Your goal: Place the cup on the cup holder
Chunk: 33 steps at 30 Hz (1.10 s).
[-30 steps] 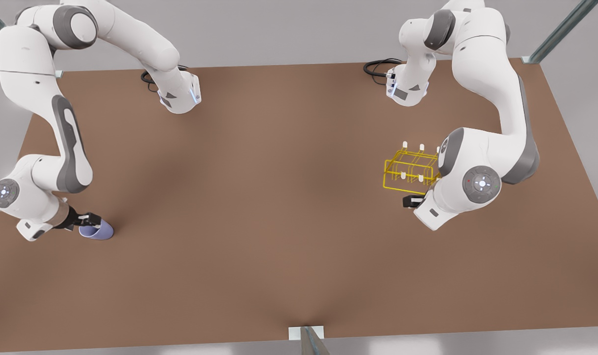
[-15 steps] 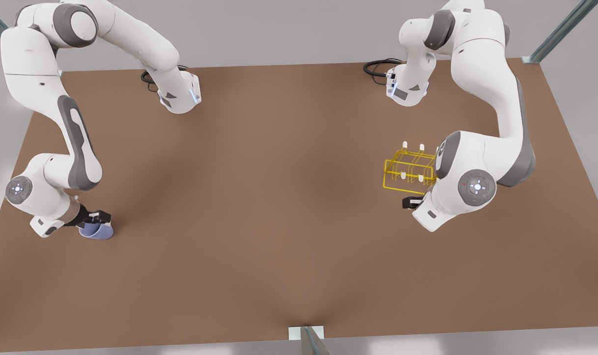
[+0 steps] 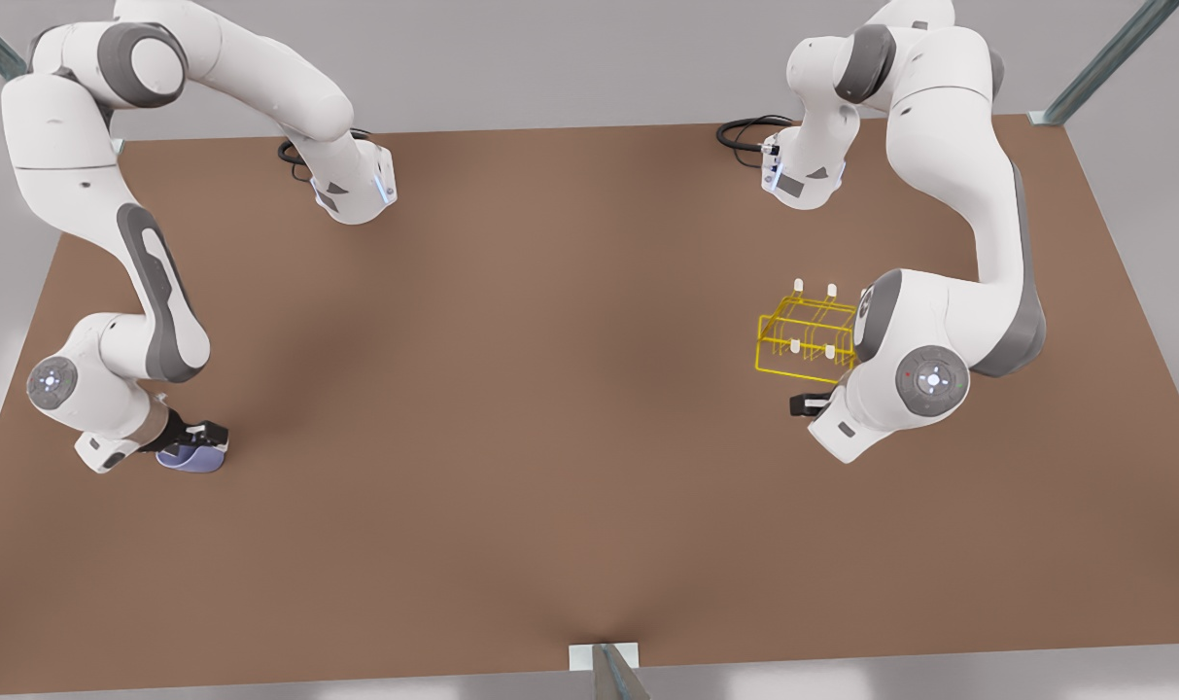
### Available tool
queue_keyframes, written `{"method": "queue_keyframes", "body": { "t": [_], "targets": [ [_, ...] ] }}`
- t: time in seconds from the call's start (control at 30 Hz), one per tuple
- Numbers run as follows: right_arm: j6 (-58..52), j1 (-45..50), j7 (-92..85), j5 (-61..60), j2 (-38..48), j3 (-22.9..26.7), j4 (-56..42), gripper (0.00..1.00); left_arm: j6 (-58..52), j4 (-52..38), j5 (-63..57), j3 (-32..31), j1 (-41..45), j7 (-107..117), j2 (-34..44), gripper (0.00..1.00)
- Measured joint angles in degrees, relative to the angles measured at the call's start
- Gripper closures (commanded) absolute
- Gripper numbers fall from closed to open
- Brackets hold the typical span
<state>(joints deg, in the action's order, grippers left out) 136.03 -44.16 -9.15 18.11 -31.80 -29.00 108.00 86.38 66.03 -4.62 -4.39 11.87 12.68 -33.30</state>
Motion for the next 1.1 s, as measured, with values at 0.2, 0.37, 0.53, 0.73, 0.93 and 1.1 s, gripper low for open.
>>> {"method": "queue_keyframes", "body": {
  "t": [0.2,0.37,0.53,0.73,0.93,1.1],
  "targets": [
    [0.72,0.04,-0.21,0.50,-1.47,0.19,0.22,0.79,0.29,0.00,0.00,0.00,0.00,0.01,-0.01,0.00],
    [0.75,-0.78,-2.01,-0.25,-1.11,0.33,0.25,0.79,0.19,-0.50,-0.04,-0.01,0.82,0.00,0.51,0.00],
    [0.62,-2.18,-1.93,1.09,2.08,0.26,2.82,0.79,0.09,-2.20,-1.24,0.06,2.01,-0.04,0.63,0.00],
    [-4.07,-0.13,-1.34,1.00,7.32,-2.48,1.39,0.79,0.39,-3.29,0.10,0.28,-0.46,-0.15,0.77,0.00],
    [-12.21,22.61,4.33,-11.53,7.45,-2.55,-6.08,0.79,4.01,-3.30,1.16,0.27,-1.97,-0.36,-0.84,0.00],
    [-10.68,35.52,9.65,-30.68,4.35,-2.46,-6.45,0.79,5.43,-3.40,3.88,0.17,-4.82,-0.49,-0.56,0.00]
  ]
}}
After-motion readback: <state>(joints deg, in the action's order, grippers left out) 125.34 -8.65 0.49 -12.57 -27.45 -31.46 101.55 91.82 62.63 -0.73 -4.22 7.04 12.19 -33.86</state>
